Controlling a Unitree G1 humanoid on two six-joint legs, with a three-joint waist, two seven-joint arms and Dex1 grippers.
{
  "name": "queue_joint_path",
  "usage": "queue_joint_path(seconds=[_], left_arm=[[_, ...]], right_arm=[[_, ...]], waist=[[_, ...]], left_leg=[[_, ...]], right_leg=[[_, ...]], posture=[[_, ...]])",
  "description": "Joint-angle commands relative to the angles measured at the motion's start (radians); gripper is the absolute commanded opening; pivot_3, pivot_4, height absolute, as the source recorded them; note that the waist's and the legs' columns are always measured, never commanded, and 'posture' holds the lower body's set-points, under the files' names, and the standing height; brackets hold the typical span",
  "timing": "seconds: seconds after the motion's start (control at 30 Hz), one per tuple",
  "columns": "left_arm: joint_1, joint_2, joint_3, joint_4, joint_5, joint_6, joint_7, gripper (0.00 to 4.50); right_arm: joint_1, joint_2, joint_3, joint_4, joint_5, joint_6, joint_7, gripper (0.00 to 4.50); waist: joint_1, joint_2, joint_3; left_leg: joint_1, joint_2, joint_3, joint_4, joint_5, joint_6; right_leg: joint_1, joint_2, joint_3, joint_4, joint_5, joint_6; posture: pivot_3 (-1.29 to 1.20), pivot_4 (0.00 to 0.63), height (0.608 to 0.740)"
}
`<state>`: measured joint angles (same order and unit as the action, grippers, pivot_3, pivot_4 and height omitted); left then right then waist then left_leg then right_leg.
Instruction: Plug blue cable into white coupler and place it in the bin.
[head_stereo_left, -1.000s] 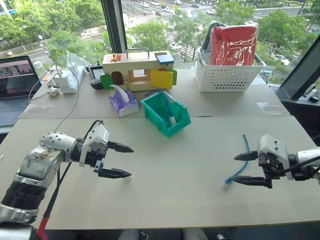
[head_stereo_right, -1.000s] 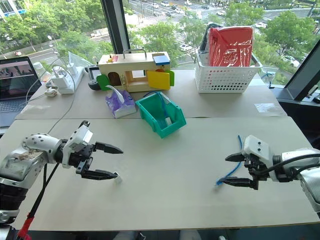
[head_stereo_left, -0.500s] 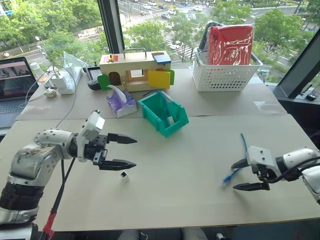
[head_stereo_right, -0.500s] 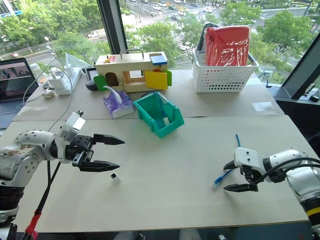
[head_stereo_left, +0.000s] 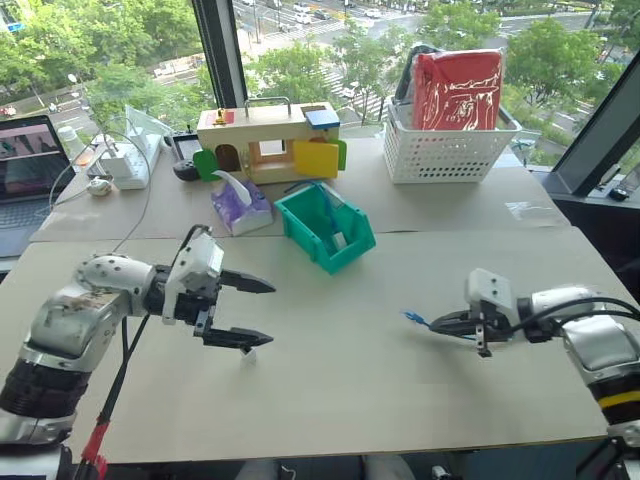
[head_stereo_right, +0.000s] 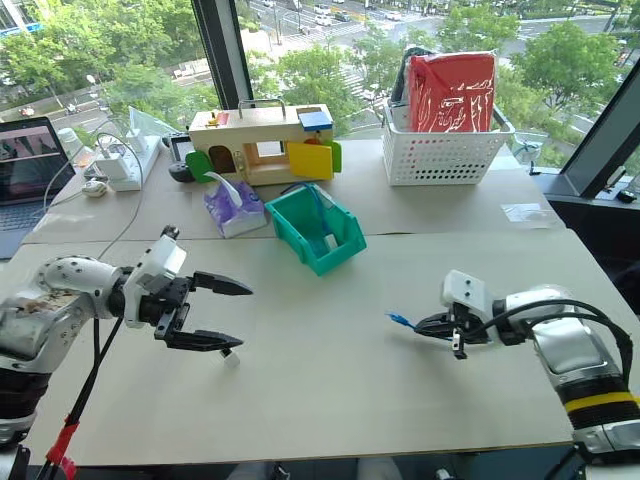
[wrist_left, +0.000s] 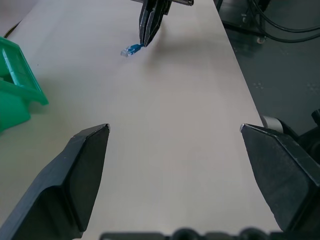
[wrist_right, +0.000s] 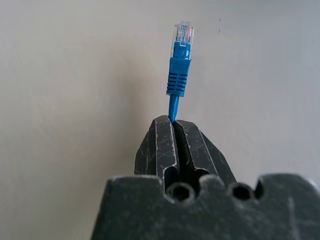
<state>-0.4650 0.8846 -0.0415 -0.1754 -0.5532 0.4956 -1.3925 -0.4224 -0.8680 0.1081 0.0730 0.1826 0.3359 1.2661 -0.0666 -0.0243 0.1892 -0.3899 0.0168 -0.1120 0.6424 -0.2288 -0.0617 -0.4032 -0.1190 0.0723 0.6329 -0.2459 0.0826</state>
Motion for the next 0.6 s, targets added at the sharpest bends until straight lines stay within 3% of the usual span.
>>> queue_joint_path(seconds=[0.03,0.17,0.3,0.6], left_arm=[[-0.060,-0.048,-0.039,0.011,0.038,-0.043,0.019,4.50],[-0.136,-0.140,-0.115,0.084,0.136,-0.132,0.049,4.50],[-0.187,-0.214,-0.188,0.196,0.231,-0.259,0.038,4.50],[-0.241,-0.356,-0.314,0.401,0.404,-0.461,0.040,4.50]], right_arm=[[-0.031,0.067,0.046,-0.149,0.042,0.118,-0.034,0.07],[-0.071,0.162,0.141,-0.212,0.015,0.191,-0.080,0.07],[-0.076,0.230,0.217,-0.157,-0.031,0.145,-0.114,0.07],[-0.084,0.235,0.248,-0.043,-0.094,0.053,-0.143,0.07]], waist=[[0.004,0.000,0.000],[0.007,0.000,0.000],[0.008,0.000,0.000],[0.006,0.000,-0.001]], left_leg=[[0.000,0.000,0.000,0.000,0.000,0.000],[-0.001,0.000,0.000,0.001,0.000,0.000],[-0.001,0.000,0.000,0.002,0.000,0.000],[0.001,0.000,0.000,0.003,0.000,0.000]], right_leg=[[0.000,0.000,0.000,0.000,0.000,0.000],[0.000,0.000,0.000,0.000,0.000,0.000],[0.000,0.000,0.000,0.000,0.000,0.001],[0.001,0.000,0.000,0.001,0.001,0.000]], posture=[[0.00,0.150,0.740],[0.00,0.150,0.740],[0.00,0.150,0.740],[0.00,0.150,0.740]])
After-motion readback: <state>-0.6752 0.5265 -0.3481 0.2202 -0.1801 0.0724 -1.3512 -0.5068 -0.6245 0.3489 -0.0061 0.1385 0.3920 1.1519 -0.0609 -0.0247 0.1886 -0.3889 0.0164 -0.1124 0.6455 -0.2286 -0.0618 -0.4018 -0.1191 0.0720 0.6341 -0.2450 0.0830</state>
